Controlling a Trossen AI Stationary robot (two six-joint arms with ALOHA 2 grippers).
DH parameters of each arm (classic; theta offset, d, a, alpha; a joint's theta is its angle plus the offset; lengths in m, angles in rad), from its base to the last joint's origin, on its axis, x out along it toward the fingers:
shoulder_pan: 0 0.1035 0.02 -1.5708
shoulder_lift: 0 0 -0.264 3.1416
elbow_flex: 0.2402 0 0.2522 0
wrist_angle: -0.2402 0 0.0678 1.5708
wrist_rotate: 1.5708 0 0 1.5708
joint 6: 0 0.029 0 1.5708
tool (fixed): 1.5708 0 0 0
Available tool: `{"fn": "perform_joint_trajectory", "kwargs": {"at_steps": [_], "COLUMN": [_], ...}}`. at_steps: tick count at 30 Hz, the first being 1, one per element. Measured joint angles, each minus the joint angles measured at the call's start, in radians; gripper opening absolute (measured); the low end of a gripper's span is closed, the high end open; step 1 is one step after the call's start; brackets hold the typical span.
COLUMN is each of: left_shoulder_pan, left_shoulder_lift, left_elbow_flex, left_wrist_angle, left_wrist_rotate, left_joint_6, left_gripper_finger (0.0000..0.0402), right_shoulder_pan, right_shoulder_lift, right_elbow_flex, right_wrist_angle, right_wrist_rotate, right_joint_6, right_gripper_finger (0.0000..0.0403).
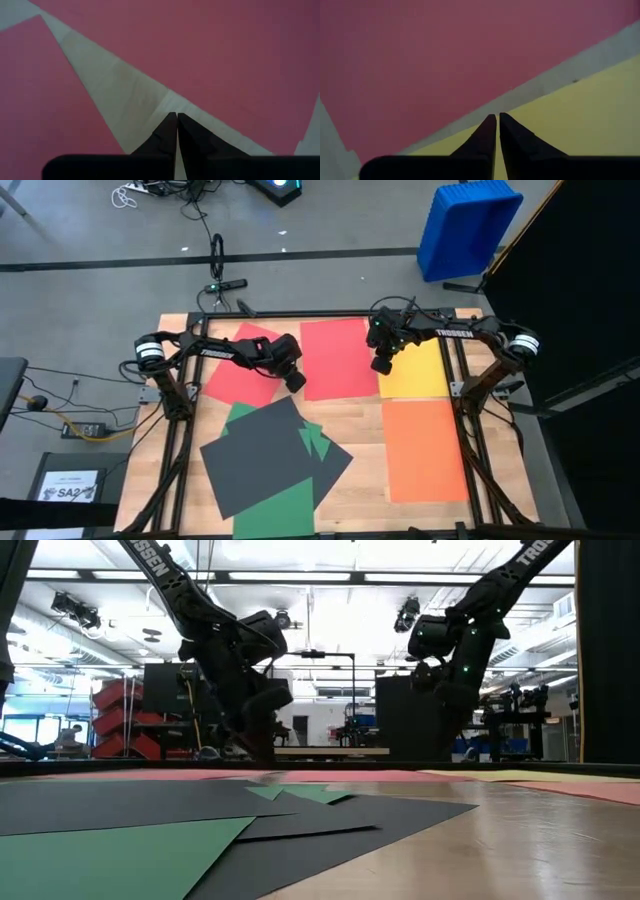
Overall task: Organize paper
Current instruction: Stack the pink colored paper on top of the pink colored paper
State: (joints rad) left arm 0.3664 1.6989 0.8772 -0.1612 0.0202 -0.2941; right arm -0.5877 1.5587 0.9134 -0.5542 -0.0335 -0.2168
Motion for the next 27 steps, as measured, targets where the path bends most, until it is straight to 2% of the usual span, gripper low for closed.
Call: {"fn": "perform_joint_trajectory", "kwargs": {"at_steps": [5,12,19,27], "left_shoulder_pan": [0.000,0.000,0.000,0.001], "left_shoulder_lift": [0.000,0.000,0.009,0.086], "left_elbow_flex": [0.000,0.000,0.001,0.014], "left_wrist_angle": [0.033,0.039,0.039,0.041], "left_wrist_rotate": [0.000,0.001,-0.011,0.016], "left_joint_6": [-0.005,-0.006,-0.006,-0.006], "left_gripper_finger": [0.0000,0.0000,0.0000,0.0000], "right_shoulder_pan": [0.033,0.057,0.057,0.058], "right_shoulder_lift": [0.045,0.130,0.134,0.137], "right_elbow_flex": [0.000,0.000,0.000,0.000], "right_wrist_angle": [0.010,0.034,0.041,0.061], "right_wrist_rotate": [-0.002,0.049,0.049,0.029], "right_joint_6": [-0.015,-0.024,-0.023,-0.019], "right_gripper_finger": [0.0000,0.0000,0.0000,0.0000]}}
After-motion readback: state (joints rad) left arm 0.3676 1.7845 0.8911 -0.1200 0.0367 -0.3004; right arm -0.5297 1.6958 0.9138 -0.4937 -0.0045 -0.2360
